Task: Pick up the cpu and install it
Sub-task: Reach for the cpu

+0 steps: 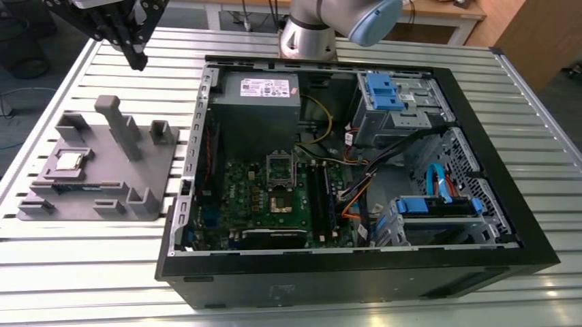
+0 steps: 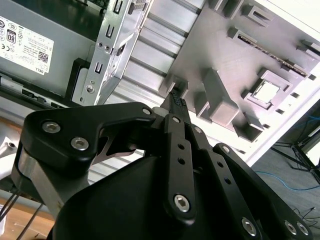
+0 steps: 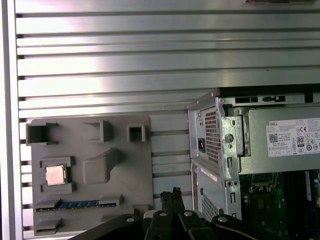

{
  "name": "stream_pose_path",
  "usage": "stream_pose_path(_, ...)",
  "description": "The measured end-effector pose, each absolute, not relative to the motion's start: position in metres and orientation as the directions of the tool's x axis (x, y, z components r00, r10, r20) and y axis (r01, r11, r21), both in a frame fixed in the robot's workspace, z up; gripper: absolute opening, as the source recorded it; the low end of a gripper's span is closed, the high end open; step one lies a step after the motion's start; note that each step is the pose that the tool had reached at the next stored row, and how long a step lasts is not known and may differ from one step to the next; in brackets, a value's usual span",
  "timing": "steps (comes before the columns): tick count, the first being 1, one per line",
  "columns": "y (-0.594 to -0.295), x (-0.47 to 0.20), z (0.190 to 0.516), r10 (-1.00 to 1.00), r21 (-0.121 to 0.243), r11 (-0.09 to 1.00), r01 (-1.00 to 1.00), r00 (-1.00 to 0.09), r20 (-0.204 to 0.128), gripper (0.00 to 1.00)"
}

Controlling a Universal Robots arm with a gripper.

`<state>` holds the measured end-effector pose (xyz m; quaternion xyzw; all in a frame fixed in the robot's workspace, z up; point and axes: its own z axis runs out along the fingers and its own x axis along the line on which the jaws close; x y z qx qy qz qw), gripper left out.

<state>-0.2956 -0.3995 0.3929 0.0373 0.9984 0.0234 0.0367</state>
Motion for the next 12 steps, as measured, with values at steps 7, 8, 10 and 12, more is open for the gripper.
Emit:
stream_pose_path(7,-0.3995,-0.2973,0.3921,0.076,0.049,0.996,0.073,-0.995,-0.072,0.11)
stream_pose_path(8,-0.3995,-0.2982,0.3918,0.076,0.049,0.996,0.073,-0.995,-0.072,0.11)
stream_pose_path(10,-0.3995,-0.2997,0.3911,0.076,0.049,0.996,0.073,-0.995,-0.072,0.11)
stream_pose_path(12,-0.3995,-0.3017,0.3907,0.076,0.049,0.996,0.073,-0.995,-0.072,0.11)
